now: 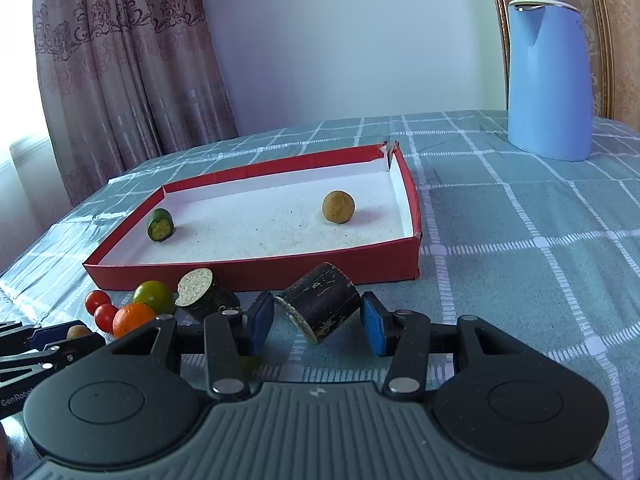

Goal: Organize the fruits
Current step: 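Carry the brown fruit over the tray with the left gripper while the right carries the eggplant slice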

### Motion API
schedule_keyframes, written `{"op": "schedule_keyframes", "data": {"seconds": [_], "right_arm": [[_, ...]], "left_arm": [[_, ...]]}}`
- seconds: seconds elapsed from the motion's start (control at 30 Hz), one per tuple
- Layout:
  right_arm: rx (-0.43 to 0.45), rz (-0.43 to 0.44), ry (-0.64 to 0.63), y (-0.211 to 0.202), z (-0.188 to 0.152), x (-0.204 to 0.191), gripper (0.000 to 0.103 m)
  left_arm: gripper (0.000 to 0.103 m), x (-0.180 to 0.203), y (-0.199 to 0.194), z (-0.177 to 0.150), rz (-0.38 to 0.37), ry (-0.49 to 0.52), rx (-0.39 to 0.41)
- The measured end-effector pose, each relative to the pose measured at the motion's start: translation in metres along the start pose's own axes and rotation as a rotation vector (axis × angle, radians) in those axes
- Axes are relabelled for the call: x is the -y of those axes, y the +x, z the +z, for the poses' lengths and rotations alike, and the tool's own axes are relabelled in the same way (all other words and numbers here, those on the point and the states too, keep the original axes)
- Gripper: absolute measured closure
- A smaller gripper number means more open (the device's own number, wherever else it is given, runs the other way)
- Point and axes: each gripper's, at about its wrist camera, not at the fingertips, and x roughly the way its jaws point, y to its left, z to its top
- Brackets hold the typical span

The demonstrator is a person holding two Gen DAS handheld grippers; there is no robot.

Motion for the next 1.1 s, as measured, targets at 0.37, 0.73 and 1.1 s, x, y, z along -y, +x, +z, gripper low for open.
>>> {"op": "schedule_keyframes", "data": {"seconds": [0.37,0.73,1.1], "right_arm": [[0.046,-0.018,-0.064,-0.008,0.011,-0.01,0.056],[0.064,-0.053,-0.143,0.022,0.051,-0.024,0.056],[0.001,-0.072,-0.2,0.073,0.064,-0.045,0.056]], "left_arm": [[0.079,0.008,-0.008,0.028,-0.006,0.026,0.067],[0.079,0.004,0.04,0.072,0.029,-0.024,0.076],[0.079,0.0,0.096,0.093,0.068,-0.058,-0.008]]}}
